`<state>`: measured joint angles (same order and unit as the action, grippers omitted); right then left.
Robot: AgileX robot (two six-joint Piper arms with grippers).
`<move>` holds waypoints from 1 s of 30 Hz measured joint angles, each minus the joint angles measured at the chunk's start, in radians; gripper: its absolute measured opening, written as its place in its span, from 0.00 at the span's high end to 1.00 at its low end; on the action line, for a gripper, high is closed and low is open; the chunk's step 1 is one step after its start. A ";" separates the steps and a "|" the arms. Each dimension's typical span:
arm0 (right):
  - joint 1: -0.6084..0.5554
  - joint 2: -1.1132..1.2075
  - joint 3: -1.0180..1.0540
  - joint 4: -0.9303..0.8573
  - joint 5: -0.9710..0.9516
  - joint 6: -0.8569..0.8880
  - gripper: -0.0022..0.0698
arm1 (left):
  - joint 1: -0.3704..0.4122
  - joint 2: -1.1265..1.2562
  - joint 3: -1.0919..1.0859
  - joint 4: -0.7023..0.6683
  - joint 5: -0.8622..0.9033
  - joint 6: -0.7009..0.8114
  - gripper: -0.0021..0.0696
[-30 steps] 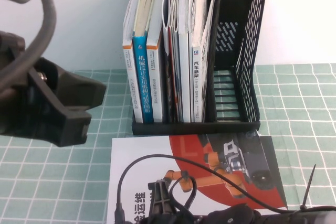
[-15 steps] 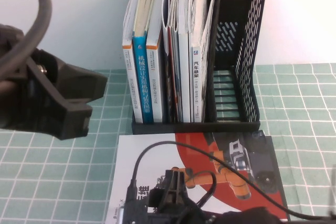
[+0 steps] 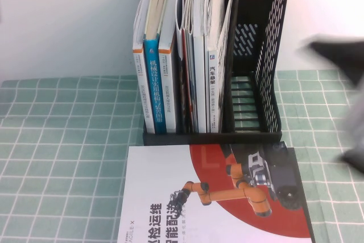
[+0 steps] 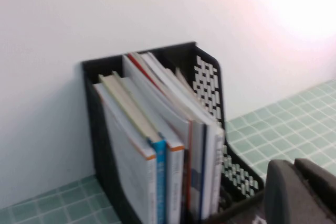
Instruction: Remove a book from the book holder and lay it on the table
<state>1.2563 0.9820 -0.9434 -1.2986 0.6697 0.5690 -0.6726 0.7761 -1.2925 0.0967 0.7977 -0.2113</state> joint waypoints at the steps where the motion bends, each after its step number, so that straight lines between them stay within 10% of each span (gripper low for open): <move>1: 0.000 -0.033 -0.019 0.033 0.071 -0.054 0.96 | 0.000 -0.018 0.000 0.051 0.011 -0.034 0.97; 7: 0.000 -0.217 -0.102 0.350 0.472 -0.387 0.97 | 0.000 -0.056 0.000 0.285 0.250 -0.162 0.97; 13: 0.000 -0.348 -0.058 0.703 0.565 -0.556 0.97 | 0.000 -0.083 0.049 0.236 0.444 -0.116 0.97; 30: 0.000 -0.665 0.640 1.036 -0.178 -0.657 0.97 | 0.000 -0.507 0.686 -0.231 -0.020 0.190 0.97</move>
<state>1.2563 0.3173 -0.3037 -0.2627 0.4913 -0.0882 -0.6726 0.2691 -0.6064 -0.1340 0.7774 -0.0212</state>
